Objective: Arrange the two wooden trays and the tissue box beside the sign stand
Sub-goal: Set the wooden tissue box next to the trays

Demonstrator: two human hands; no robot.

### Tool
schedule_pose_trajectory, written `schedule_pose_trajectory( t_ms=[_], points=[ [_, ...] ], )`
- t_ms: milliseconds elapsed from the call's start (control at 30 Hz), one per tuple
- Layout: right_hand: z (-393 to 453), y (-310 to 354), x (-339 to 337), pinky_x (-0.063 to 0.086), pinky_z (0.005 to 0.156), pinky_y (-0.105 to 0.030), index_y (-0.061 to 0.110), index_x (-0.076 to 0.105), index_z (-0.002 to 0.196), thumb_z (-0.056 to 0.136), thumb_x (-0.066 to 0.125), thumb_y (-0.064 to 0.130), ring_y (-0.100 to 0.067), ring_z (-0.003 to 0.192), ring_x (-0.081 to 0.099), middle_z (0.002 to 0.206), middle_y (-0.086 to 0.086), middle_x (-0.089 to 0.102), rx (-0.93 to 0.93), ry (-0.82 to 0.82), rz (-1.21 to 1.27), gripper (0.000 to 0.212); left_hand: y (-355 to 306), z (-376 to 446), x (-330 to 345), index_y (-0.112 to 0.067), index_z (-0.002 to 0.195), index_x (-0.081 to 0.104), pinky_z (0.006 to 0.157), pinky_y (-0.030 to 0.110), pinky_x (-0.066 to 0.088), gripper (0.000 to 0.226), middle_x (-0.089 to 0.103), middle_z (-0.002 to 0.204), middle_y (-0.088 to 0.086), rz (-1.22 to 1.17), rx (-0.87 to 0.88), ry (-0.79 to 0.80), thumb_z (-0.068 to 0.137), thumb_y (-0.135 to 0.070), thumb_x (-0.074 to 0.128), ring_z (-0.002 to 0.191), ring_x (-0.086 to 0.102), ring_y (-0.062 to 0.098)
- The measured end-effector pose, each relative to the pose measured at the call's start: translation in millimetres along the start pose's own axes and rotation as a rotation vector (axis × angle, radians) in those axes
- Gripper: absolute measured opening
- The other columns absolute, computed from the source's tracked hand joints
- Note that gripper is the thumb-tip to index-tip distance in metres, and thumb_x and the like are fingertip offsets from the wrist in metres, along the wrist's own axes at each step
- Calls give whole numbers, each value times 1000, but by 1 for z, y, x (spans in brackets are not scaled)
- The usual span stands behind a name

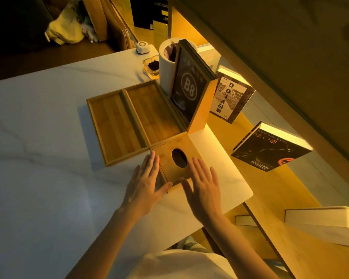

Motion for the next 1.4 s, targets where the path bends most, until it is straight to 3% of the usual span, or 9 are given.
schedule_pose_trajectory(
  t_ms=[100,233,400,533,700,833,1000,1133,1400],
  points=[
    [-2,1,11,24,106,-51,18,34,137,90,24,51,-24,133,29,143,-5,42,43,74,-87,58,1,3,3,-26,130,-23,109,29,3,97,-23,145,-5,15,-10,17,55,-84,-7,138,-10,15],
    [2,-6,14,23,105,-50,18,33,137,90,22,53,-25,133,31,143,-6,42,40,78,-136,60,-2,11,1,-24,130,-23,109,30,5,100,-24,144,-3,4,3,34,51,-86,-9,137,-10,15],
    [13,-16,15,20,106,-45,17,24,141,91,21,53,-26,136,24,147,-5,27,69,72,-77,62,-11,30,-3,-25,128,-27,108,29,6,101,-27,143,-5,6,25,57,49,-86,-10,133,-14,12],
    [25,-26,12,18,107,-44,16,23,141,90,19,54,-25,137,19,148,-3,21,78,60,-52,64,-19,48,-5,-22,136,-20,114,34,8,94,-25,147,-3,21,34,100,69,-78,14,140,-12,16],
    [37,-40,5,16,107,-44,14,25,141,92,12,51,-24,137,16,149,-9,30,68,64,-50,63,-32,64,-7,-18,139,-15,116,36,7,87,-18,154,3,-3,42,120,81,-60,35,143,-8,20],
    [44,-49,0,17,106,-46,12,28,140,92,3,51,-24,136,17,147,-11,34,67,55,-35,66,-39,73,-4,-18,139,-16,116,36,5,86,-27,146,-2,-12,42,111,82,-58,35,143,-8,21],
    [51,-57,-6,19,106,-45,11,30,139,91,2,50,-23,135,17,146,-12,37,57,39,-29,67,-50,80,-1,-17,139,-15,116,36,5,85,-22,151,2,-15,32,114,82,-58,34,143,-7,22],
    [54,-64,-7,17,106,-44,12,28,140,91,3,51,-22,135,13,147,-10,35,49,38,-7,67,-55,82,1,-18,139,-16,116,37,5,86,-31,137,-3,-20,19,105,82,-59,34,143,-5,23],
    [56,-69,-8,15,108,-43,16,26,141,90,4,54,-20,136,10,149,-7,31,40,46,14,67,-59,83,3,-19,139,-16,116,37,6,86,-32,136,-3,-6,5,98,82,-60,32,143,-3,24]
  ],
)
Point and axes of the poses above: each hand's wrist, its own z-axis towards the middle knuckle, its own x-axis out of the palm, y = z × x, the point moved 2 cm from there along z, towards the middle knuckle
